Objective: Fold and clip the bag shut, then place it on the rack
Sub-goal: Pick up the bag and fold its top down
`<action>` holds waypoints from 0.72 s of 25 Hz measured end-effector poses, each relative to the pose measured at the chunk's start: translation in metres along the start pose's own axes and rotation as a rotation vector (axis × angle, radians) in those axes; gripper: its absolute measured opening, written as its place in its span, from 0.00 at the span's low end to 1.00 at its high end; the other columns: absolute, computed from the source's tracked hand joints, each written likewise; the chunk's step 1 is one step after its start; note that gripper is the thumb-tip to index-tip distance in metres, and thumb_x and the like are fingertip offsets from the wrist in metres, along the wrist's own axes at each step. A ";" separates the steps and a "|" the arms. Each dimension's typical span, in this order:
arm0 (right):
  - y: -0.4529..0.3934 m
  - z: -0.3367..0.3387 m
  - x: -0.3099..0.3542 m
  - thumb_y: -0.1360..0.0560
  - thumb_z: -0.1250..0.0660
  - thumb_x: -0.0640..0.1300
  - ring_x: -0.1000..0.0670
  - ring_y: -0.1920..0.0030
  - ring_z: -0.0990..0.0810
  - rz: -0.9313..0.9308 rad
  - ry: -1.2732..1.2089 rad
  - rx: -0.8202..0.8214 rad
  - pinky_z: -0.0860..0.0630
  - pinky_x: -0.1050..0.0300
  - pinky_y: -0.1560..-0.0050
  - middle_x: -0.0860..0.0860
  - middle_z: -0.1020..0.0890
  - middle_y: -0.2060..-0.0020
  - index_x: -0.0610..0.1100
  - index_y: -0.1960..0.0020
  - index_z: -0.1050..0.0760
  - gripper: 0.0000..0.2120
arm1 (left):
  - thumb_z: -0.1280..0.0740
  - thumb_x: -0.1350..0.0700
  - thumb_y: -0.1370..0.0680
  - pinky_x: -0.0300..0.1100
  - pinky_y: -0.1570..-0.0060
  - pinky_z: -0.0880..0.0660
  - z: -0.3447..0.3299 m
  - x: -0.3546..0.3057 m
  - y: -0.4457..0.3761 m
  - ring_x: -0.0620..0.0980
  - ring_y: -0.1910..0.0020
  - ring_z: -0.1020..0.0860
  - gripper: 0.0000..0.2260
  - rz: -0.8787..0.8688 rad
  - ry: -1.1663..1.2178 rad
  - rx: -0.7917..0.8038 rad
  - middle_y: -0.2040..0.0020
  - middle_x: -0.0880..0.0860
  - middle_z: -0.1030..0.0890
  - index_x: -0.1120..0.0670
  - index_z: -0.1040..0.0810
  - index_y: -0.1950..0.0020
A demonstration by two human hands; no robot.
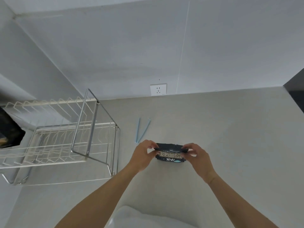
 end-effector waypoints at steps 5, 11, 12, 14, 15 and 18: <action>0.013 -0.009 0.003 0.31 0.26 0.36 0.59 0.61 0.19 0.023 -0.014 -0.016 0.26 0.72 0.60 0.54 0.15 0.60 0.55 0.63 0.20 0.14 | 0.30 0.61 0.24 0.38 0.53 0.32 0.003 0.006 0.027 0.45 0.51 0.25 0.08 0.012 -0.007 -0.127 0.54 0.42 0.22 0.47 0.23 0.55; 0.043 -0.035 -0.005 0.31 0.25 0.37 0.52 0.55 0.18 0.062 0.048 0.097 0.23 0.57 0.52 0.55 0.15 0.60 0.56 0.63 0.20 0.14 | 0.31 0.61 0.24 0.35 0.51 0.29 0.012 0.028 0.079 0.40 0.52 0.25 0.16 -0.032 -0.088 -0.161 0.56 0.37 0.25 0.39 0.29 0.57; 0.048 -0.039 -0.008 0.31 0.25 0.37 0.52 0.54 0.18 0.073 0.070 0.113 0.23 0.56 0.52 0.56 0.15 0.60 0.57 0.62 0.20 0.14 | 0.31 0.61 0.24 0.35 0.51 0.29 0.013 0.033 0.087 0.40 0.52 0.25 0.17 -0.031 -0.084 -0.155 0.56 0.38 0.25 0.39 0.29 0.57; 0.058 -0.047 -0.011 0.31 0.25 0.38 0.54 0.53 0.18 0.097 0.096 0.140 0.25 0.58 0.52 0.60 0.16 0.58 0.57 0.60 0.20 0.13 | 0.30 0.61 0.24 0.35 0.51 0.29 0.012 0.041 0.100 0.40 0.52 0.25 0.15 -0.018 -0.076 -0.135 0.55 0.39 0.24 0.40 0.27 0.57; 0.062 -0.049 -0.013 0.30 0.25 0.38 0.54 0.53 0.18 0.102 0.096 0.146 0.25 0.58 0.52 0.61 0.17 0.57 0.58 0.59 0.20 0.14 | 0.30 0.61 0.24 0.36 0.50 0.28 0.013 0.043 0.103 0.42 0.51 0.25 0.13 -0.012 -0.073 -0.125 0.55 0.40 0.23 0.42 0.26 0.57; 0.062 -0.050 -0.017 0.30 0.25 0.38 0.56 0.55 0.18 0.076 0.094 0.139 0.22 0.53 0.52 0.61 0.17 0.57 0.58 0.60 0.20 0.14 | 0.30 0.64 0.25 0.38 0.48 0.29 0.016 0.043 0.097 0.45 0.49 0.25 0.12 -0.010 -0.056 -0.041 0.53 0.44 0.22 0.46 0.24 0.55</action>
Point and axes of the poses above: each hand's wrist, its own y-axis away from the middle knuckle, its own z-axis out of the back of the hand, x = y × z, the point moved 5 cm from there along -y, towards the middle knuckle
